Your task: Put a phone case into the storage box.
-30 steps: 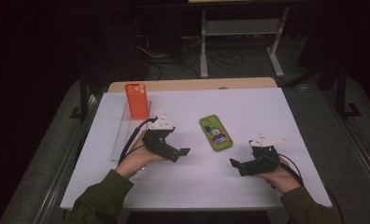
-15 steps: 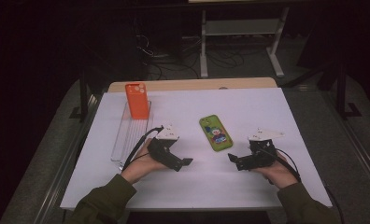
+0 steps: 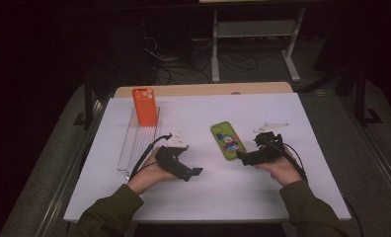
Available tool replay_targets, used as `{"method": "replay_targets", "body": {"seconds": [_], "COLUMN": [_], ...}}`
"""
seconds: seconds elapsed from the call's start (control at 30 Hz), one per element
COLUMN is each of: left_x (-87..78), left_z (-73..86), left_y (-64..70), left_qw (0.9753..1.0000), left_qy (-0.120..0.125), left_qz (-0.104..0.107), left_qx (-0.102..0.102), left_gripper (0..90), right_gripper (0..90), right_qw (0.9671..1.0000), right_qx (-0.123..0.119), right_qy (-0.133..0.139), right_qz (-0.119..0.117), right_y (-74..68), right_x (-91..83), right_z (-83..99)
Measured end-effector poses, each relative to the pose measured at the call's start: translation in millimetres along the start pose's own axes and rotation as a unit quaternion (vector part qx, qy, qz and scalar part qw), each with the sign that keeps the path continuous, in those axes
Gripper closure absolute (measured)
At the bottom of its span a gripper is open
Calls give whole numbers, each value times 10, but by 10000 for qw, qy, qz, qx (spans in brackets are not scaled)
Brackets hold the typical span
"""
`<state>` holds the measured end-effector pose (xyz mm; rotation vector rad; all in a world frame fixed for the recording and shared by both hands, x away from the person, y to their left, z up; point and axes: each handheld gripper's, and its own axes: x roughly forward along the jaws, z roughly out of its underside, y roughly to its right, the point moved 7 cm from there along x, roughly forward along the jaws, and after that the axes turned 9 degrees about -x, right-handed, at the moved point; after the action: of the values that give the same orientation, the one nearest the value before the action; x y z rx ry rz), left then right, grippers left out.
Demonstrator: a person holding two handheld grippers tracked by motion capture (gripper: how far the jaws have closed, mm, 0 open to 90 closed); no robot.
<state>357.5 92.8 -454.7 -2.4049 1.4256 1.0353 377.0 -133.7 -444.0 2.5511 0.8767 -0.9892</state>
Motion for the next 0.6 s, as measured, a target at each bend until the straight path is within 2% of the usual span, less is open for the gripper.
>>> {"method": "replay_targets", "body": {"seconds": [0.1,0.27,0.4,0.6], "left_x": [1,2,7,0], "left_z": [1,3,10,5], "left_y": [5,-6,4,-4], "left_qw": [10000,10000,9999,9999], "left_qy": [13,-14,-25,-11], "left_qz": [48,26,44,45], "left_qx": [-74,-27,-126,-137], "left_gripper": [0,0,0,0], "right_gripper": [0,0,0,0], "right_qw": [10000,9998,9995,9987], "right_qx": [27,-10,6,26], "right_qy": [-62,-165,-290,-466], "right_qz": [41,129,150,179], "right_y": [17,51,76,77], "right_x": [83,226,335,502], "right_z": [-76,-180,-229,-275]}}
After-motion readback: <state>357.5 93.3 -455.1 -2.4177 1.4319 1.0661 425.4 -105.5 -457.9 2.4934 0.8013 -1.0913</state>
